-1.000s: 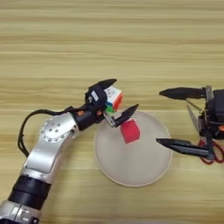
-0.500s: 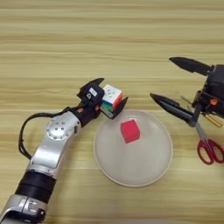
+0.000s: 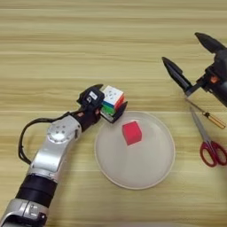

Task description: Move the objects on the table

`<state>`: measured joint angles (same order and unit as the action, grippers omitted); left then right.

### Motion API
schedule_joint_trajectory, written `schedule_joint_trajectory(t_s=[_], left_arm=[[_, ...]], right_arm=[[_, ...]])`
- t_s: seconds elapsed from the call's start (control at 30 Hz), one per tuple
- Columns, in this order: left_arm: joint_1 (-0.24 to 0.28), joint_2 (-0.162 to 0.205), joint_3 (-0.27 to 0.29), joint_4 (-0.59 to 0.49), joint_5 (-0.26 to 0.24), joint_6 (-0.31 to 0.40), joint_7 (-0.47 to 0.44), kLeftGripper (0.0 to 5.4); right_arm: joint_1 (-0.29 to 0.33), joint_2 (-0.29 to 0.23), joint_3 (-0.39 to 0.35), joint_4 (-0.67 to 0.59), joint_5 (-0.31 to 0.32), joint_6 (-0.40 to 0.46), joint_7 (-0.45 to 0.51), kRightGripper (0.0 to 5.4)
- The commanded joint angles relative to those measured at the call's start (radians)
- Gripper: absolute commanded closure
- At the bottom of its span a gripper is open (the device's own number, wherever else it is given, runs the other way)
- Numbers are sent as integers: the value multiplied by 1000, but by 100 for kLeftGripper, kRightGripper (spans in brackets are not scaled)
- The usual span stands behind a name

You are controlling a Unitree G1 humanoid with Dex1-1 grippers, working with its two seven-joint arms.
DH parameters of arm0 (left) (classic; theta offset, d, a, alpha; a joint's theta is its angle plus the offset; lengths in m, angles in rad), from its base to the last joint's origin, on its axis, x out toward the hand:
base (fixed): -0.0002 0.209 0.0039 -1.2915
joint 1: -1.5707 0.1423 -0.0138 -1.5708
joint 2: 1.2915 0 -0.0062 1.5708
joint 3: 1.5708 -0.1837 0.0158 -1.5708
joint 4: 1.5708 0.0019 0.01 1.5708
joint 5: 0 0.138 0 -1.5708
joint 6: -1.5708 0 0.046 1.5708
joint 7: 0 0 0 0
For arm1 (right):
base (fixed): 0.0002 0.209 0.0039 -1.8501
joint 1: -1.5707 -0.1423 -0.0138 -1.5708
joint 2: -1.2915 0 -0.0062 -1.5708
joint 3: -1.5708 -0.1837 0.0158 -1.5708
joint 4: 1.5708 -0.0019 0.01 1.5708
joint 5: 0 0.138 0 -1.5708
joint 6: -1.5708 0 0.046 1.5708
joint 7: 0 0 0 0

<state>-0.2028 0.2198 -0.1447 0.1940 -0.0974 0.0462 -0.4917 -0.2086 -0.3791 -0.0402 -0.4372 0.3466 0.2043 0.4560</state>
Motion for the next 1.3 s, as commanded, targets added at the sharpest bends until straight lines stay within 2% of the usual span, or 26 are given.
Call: schedule_joint_trajectory(t_s=[0.03,0.6,1.3], left_arm=[[-1,-3,21,35,7,35,27,2],[-26,-13,35,107,12,42,42,2],[-26,-9,34,98,14,19,18,212]], right_arm=[[-31,27,-32,12,17,-14,-26,0],[-35,40,-48,20,28,-27,-30,0],[-38,40,-47,52,22,-47,-28,0]])
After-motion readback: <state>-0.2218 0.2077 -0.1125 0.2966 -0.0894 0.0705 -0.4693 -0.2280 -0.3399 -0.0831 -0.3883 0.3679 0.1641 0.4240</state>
